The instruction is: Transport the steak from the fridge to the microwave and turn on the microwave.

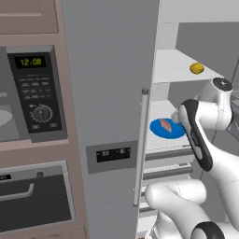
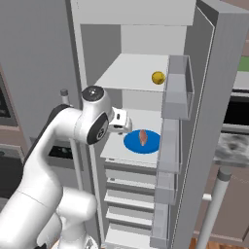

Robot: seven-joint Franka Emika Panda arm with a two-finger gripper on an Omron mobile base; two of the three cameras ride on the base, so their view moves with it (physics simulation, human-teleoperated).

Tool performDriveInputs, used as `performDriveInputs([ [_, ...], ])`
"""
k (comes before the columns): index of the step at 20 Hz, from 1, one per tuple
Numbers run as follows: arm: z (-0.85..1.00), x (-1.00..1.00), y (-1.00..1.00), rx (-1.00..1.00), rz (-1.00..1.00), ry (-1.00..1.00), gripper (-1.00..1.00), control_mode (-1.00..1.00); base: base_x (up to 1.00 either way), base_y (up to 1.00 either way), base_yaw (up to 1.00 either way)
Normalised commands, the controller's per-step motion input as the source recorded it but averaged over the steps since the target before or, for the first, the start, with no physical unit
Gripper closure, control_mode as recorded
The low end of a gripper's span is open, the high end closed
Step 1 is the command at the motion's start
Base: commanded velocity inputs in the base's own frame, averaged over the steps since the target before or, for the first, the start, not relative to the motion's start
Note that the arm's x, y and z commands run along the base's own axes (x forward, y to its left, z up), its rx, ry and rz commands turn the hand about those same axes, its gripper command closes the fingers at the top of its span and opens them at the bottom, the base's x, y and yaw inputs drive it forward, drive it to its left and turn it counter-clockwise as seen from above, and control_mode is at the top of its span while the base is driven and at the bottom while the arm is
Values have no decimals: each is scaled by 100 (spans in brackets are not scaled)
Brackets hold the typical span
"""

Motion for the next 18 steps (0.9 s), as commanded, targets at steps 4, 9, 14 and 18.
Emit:
performDriveInputs([
  [4, -28, 36, -31, -1, 0, 1, -100, -100, 0, 0, 0],
  [9, -26, 38, -32, 0, 0, 2, -100, -100, 0, 0, 0],
  [14, -32, 43, -12, 0, 0, 0, -100, -100, 0, 0, 0],
  [18, -29, 47, -7, 0, 3, 0, -100, -100, 0, 0, 0],
])
